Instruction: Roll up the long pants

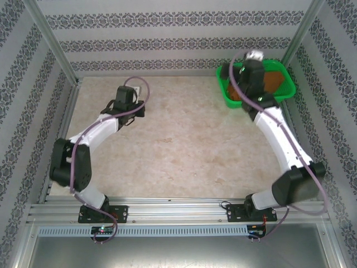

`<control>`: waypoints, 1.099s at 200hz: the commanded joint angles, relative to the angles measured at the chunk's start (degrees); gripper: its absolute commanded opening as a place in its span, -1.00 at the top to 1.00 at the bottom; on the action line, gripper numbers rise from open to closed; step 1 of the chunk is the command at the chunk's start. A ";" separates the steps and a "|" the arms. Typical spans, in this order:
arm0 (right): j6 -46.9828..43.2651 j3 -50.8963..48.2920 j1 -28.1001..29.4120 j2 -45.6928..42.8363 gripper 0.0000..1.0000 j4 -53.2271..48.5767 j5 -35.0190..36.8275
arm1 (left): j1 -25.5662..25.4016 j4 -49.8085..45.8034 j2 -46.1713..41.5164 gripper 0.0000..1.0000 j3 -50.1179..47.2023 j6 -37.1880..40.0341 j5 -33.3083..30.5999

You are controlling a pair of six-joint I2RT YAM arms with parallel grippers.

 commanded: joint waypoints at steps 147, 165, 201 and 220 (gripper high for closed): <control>-14.18 -41.86 12.50 -13.23 -0.95 23.22 7.35 | 10.11 42.31 -7.96 -1.00 -35.67 7.73 -14.98; -16.80 -46.24 12.54 -13.58 -0.95 30.46 6.12 | 10.32 45.07 -11.13 -1.00 -39.11 5.14 -19.36; -18.10 -50.03 11.83 -14.28 -0.95 36.38 9.14 | 8.63 17.49 -7.20 -1.00 -27.53 -1.90 -30.84; -18.57 -50.57 10.72 -15.22 -0.96 36.08 7.03 | 7.33 37.76 -14.48 -1.00 -38.95 2.75 -24.21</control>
